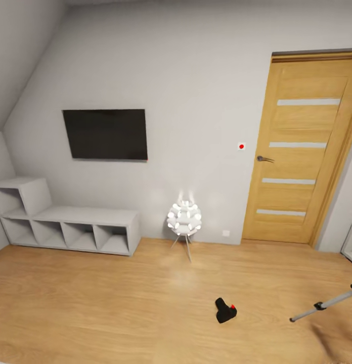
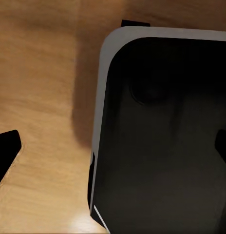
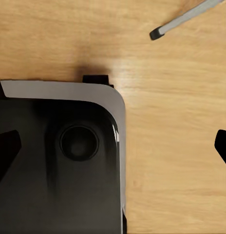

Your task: Attach the digital camera to the camera tripod in the bedroom.

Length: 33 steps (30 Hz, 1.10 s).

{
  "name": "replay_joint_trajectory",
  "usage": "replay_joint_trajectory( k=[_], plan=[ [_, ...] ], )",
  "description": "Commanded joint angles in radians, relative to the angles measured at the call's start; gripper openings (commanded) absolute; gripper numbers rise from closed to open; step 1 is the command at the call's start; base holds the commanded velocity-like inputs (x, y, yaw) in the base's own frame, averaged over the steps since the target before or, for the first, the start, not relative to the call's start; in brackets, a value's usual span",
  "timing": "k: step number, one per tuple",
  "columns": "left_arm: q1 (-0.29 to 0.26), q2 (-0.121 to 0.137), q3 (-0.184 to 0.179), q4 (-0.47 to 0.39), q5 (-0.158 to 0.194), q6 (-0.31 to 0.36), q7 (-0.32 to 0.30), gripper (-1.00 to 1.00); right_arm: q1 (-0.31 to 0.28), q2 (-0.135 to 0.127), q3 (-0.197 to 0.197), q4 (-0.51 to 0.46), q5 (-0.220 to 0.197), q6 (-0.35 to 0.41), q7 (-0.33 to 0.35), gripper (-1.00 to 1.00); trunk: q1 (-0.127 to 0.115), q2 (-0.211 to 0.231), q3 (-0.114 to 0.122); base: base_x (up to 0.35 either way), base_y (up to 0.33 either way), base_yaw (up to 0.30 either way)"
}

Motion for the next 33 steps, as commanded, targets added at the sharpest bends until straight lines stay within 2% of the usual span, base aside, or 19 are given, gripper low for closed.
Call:
replay_joint_trajectory(
  k=[1, 16, 33],
  plan=[
    [0.000, 0.000, 0.007, -0.002, 0.001, 0.001, 0.000, 1.00, 0.000, 0.000, -0.001, 0.000, 0.000, -0.003, 0.001, 1.00, 0.001, 0.000, -0.001, 0.315, 0.175, -0.280],
    [0.000, 0.000, 0.007, -0.002, 0.001, 0.001, 0.000, 1.00, 0.000, 0.000, -0.001, 0.000, 0.000, -0.003, 0.001, 1.00, 0.001, 0.000, -0.001, 0.307, 0.166, -0.271],
    [0.000, 0.000, 0.006, -0.002, 0.001, 0.001, -0.001, 1.00, 0.000, 0.000, -0.001, 0.000, 0.000, -0.003, 0.001, 1.00, 0.001, 0.000, -0.001, 0.260, 0.014, -0.029]
  ],
)
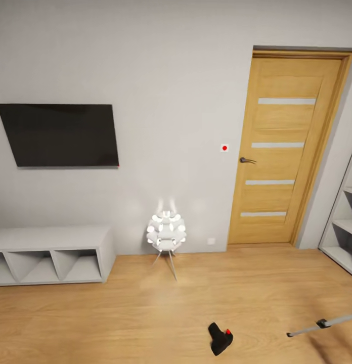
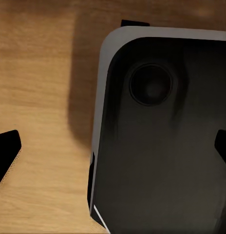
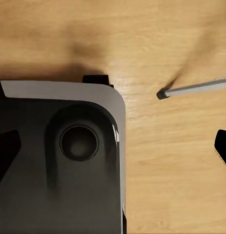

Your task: Attach the digital camera to the camera tripod in the bedroom.

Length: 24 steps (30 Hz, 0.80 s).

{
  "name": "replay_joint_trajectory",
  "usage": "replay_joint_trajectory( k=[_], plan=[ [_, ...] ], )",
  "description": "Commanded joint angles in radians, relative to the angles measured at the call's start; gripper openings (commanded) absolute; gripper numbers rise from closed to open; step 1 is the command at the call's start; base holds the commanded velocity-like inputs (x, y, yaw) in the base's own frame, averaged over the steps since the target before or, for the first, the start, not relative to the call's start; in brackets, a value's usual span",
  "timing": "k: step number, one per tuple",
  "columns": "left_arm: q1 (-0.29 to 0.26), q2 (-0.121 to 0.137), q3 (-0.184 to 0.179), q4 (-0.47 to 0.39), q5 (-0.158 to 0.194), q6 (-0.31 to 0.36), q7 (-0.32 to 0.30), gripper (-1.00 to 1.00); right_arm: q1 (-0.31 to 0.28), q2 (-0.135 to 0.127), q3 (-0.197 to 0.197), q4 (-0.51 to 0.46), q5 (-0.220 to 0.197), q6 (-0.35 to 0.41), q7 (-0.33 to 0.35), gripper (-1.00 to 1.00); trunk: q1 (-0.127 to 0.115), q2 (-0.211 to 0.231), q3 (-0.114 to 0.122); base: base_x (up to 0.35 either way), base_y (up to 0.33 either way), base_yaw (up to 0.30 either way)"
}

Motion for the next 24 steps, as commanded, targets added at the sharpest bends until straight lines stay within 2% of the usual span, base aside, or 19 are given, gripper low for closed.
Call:
replay_joint_trajectory(
  k=[1, 9, 15, 24],
  plan=[
    [0.000, 0.000, 0.007, -0.002, 0.001, 0.001, 0.000, 1.00, 0.000, 0.000, -0.001, 0.000, 0.000, -0.003, 0.001, 1.00, 0.001, 0.000, -0.001, 0.332, 0.000, -0.001],
    [0.000, 0.000, 0.007, -0.002, 0.001, 0.001, 0.000, 1.00, 0.000, 0.000, -0.001, 0.000, 0.000, -0.003, 0.001, 1.00, 0.001, 0.000, -0.001, 0.334, 0.000, -0.007],
    [0.000, 0.000, 0.007, -0.002, 0.001, 0.001, 0.000, 1.00, 0.000, 0.000, -0.001, 0.000, 0.000, -0.003, 0.001, 1.00, 0.001, 0.000, -0.001, 0.285, 0.000, -0.136],
    [0.000, 0.000, 0.006, -0.002, 0.001, 0.000, 0.000, 1.00, 0.000, 0.000, -0.002, 0.000, -0.001, -0.003, 0.001, 1.00, 0.001, 0.000, -0.001, 0.041, 0.000, -0.250]
  ],
)
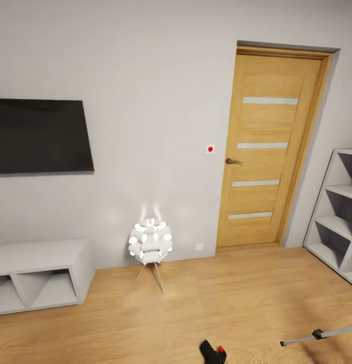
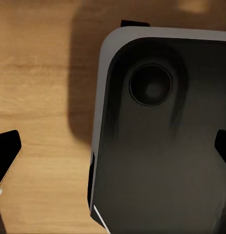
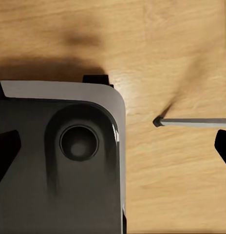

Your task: Attach the digital camera to the camera tripod in the bedroom.

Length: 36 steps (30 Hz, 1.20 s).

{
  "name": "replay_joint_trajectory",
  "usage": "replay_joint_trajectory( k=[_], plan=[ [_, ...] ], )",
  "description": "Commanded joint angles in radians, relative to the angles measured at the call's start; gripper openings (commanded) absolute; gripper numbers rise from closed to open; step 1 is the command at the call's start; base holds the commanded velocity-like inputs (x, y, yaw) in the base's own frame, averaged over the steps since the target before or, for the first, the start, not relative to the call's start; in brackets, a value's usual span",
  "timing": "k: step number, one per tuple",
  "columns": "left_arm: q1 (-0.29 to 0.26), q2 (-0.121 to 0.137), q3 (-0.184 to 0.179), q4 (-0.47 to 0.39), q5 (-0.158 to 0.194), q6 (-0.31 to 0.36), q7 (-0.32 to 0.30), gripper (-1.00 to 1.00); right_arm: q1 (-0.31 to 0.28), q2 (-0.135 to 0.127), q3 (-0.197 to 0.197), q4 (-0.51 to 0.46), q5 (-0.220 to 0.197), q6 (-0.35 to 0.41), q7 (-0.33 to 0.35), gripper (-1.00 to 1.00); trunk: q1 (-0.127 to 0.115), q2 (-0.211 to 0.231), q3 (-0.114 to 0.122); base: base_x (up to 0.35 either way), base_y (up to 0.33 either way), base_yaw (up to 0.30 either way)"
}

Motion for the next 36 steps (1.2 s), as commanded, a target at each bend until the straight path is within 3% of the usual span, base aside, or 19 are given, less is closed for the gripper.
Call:
replay_joint_trajectory(
  k=[1, 11, 27, 36],
  plan=[
    [0.000, 0.000, 0.007, -0.002, 0.001, 0.001, 0.000, 1.00, 0.000, 0.000, -0.001, 0.000, 0.000, -0.002, 0.001, 1.00, 0.000, 0.000, -0.001, 0.009, 0.000, -0.266],
    [0.000, 0.000, 0.008, -0.002, 0.001, 0.001, 0.000, 1.00, 0.000, 0.000, -0.001, 0.000, 0.000, -0.002, 0.001, 1.00, 0.000, 0.000, -0.001, 0.003, 0.000, -0.234],
    [0.000, 0.000, 0.011, -0.002, 0.001, 0.000, 0.001, 1.00, -0.001, 0.000, -0.001, 0.000, 0.000, -0.002, 0.001, 1.00, 0.000, 0.000, -0.001, 0.110, 0.114, -0.034],
    [0.000, 0.000, 0.010, -0.002, 0.001, 0.000, 0.001, 1.00, 0.000, 0.000, -0.002, 0.000, 0.000, -0.002, 0.001, 1.00, 0.000, 0.000, -0.001, 0.033, 0.035, -0.203]
  ],
)
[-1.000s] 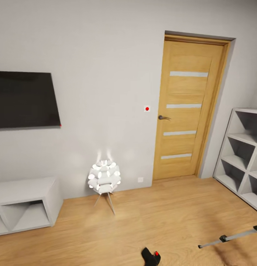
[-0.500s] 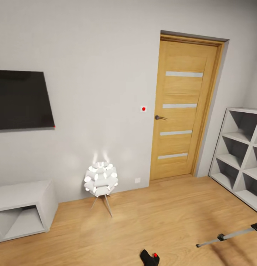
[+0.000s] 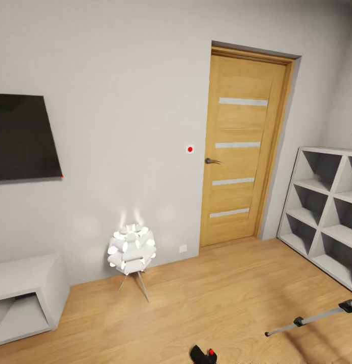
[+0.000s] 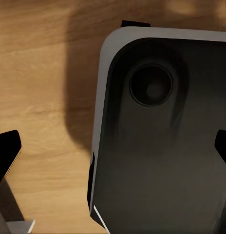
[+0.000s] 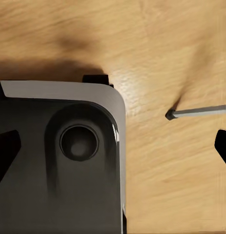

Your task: Attach the digital camera to the camera tripod in the bedroom.

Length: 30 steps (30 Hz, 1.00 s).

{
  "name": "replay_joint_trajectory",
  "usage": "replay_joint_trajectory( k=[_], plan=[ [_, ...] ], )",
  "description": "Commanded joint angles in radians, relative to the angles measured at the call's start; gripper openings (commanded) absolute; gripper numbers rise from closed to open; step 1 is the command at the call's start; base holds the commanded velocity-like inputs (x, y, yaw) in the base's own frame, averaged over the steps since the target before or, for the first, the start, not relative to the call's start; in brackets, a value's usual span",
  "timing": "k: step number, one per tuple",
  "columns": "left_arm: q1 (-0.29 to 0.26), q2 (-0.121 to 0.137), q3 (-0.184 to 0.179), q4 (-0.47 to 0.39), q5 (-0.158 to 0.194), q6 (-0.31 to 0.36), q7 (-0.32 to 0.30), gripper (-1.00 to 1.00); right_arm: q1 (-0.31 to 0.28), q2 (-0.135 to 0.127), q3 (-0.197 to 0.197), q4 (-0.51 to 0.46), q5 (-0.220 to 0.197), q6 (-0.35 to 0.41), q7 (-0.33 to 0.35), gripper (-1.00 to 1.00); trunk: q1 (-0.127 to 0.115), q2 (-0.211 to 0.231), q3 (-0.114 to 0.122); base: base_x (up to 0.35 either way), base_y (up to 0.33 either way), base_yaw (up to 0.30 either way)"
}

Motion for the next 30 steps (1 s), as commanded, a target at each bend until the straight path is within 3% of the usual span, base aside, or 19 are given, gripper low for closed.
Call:
replay_joint_trajectory(
  k=[1, 9, 30],
  plan=[
    [0.000, 0.000, 0.007, -0.002, 0.001, 0.001, 0.000, 1.00, 0.000, 0.000, -0.001, 0.000, 0.000, -0.003, 0.001, 1.00, 0.000, 0.000, -0.001, 0.005, 0.005, -0.271],
    [0.000, 0.000, 0.006, -0.002, 0.001, 0.001, 0.000, 1.00, 0.000, 0.001, -0.001, 0.000, -0.001, -0.002, 0.001, 1.00, 0.000, 0.000, -0.001, 0.002, 0.002, -0.225],
    [0.000, 0.000, 0.006, -0.002, 0.001, -0.001, 0.000, 1.00, 0.000, 0.003, -0.005, -0.001, -0.002, 0.000, 0.002, 1.00, 0.000, 0.000, -0.001, 0.074, -0.030, -0.017]
  ],
)
